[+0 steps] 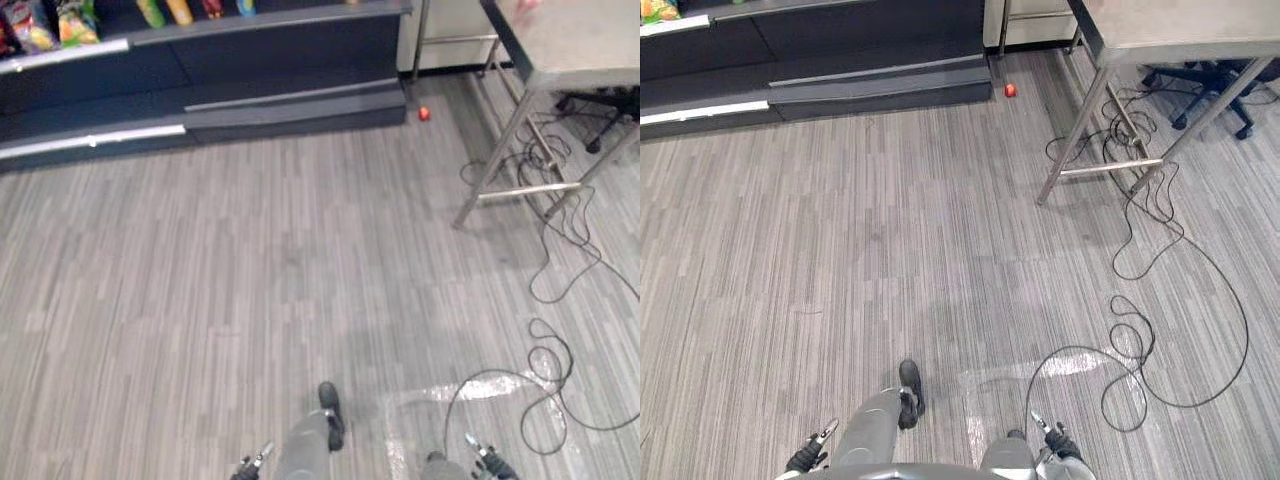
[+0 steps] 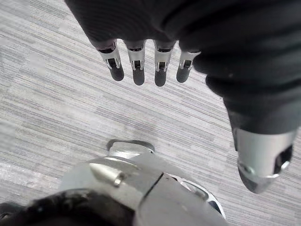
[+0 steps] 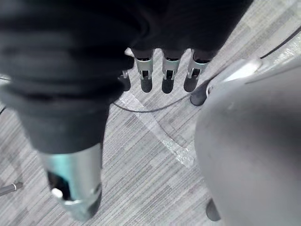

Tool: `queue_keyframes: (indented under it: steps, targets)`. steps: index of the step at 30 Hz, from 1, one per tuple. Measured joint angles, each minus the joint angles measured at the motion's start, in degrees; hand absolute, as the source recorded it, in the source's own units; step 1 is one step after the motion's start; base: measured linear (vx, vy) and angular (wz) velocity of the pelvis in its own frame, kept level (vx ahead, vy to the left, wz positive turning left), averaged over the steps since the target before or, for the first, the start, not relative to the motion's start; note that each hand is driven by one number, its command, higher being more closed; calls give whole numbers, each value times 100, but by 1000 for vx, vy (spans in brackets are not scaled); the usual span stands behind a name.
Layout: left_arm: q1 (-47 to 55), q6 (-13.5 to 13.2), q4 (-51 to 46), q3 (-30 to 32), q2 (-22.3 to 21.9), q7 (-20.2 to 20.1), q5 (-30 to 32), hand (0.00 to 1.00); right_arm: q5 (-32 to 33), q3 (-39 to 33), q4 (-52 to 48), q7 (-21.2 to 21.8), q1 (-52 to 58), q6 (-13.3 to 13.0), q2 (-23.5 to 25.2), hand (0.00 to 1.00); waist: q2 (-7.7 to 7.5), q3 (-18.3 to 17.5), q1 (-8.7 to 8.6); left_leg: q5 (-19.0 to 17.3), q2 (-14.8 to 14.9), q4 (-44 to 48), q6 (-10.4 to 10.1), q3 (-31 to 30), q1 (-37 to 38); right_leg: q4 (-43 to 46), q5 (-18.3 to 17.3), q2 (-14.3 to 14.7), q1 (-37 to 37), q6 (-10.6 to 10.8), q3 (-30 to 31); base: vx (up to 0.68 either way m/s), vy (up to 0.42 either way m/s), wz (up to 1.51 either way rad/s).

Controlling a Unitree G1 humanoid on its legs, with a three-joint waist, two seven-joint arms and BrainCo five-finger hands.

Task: Put the gum and the chips on the shelf.

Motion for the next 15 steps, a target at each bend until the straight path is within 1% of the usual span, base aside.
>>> queue_keyframes:
  steps: [1,2,3,4,5,6,7,8,9,10,11,12,13,14,15]
  targets:
    - [-2,0,1,-4,0,-2,37,0,-1,-46,-26,20,-20,-2,18,0,2,-4,13,-18,-10,-18,26,71,95,144,170,-18,-72,58,67,319,165,-58]
    - [-1,3,10,3,1,-16,54,0,-1,-99,-52,71,-14,-6,36,0,17,-9,59,-20,-18,-101,30,148,309,527,411,-20,-225,46,226,337,219,-89]
    - [24,1,-1,-17,25,-40,103,0,22,-152,-82,96,66,-7,37,0,33,-42,98,-37,-122,-324,28,219,799,1500,829,-15,-556,-11,358,327,229,-80]
    - [57,-1,-6,-70,33,-49,105,0,17,-151,-140,88,95,-8,18,0,50,-73,71,-68,-167,-448,29,198,1006,1931,1048,-16,-705,-30,345,398,253,-55]
    - [80,-1,-1,-203,18,-69,126,0,35,-124,-210,88,192,-8,-23,0,95,-102,11,-187,-188,-665,57,198,1349,2644,1447,-18,-975,-49,335,268,153,-3]
    - [71,-22,-55,-343,39,-81,239,0,45,-80,-292,89,294,-29,-25,0,191,-101,-91,-478,-245,-888,132,182,1695,3605,1663,-27,-1306,-23,264,407,192,5]
    - [-3,-44,-63,-403,121,-80,328,0,145,-77,-291,77,288,-28,31,0,67,-63,-90,-637,-411,-1044,129,193,2006,4507,1364,-117,-1716,-53,158,327,134,11]
    - [-21,-37,-59,-445,152,-72,330,0,148,-75,-290,85,299,-27,44,0,29,-63,-88,-657,-470,-1100,157,184,2156,4851,1103,-162,-1901,-101,44,383,117,5]
    - [-18,-37,-54,-470,111,-74,331,0,148,-32,-320,88,335,-39,18,0,78,-43,-94,-714,-500,-1250,149,168,2460,5182,619,-138,-2135,-255,-374,292,42,0]
    - [-13,-39,-54,-466,49,-72,330,0,149,37,-344,87,355,-47,-47,0,156,-15,-90,-792,-486,-1397,127,164,2751,5199,165,-92,-2319,-370,-854,287,36,0]
    - [-13,-35,-32,-451,23,-72,330,0,151,99,-347,90,348,-48,-77,0,194,3,-96,-869,-455,-1438,102,160,2902,5012,-45,-21,-2441,-389,-1142,213,14,0]
    - [-16,-35,-2,-434,10,-73,332,0,170,125,-348,94,347,-53,-86,0,211,12,-104,-938,-422,-1457,67,158,2978,4764,-142,30,-2503,-415,-1342,201,-36,4]
    - [-17,-24,14,-383,-19,-78,340,0,273,133,-344,99,347,-57,-87,0,241,20,-110,-1087,-350,-1451,26,148,3113,4147,-189,172,-2642,-469,-1624,343,-126,11]
    - [-52,4,26,-252,-81,-78,387,0,406,132,-339,92,348,-58,-81,0,299,41,-150,-1214,-206,-1448,-121,97,3241,3086,-129,396,-2751,-421,-1781,370,-158,19]
    - [-51,-1,48,-194,-98,-79,449,0,495,131,-334,93,360,-56,-61,0,311,48,-194,-1258,-150,-1449,-187,36,3269,2604,-66,478,-2755,-356,-1786,352,-170,37]
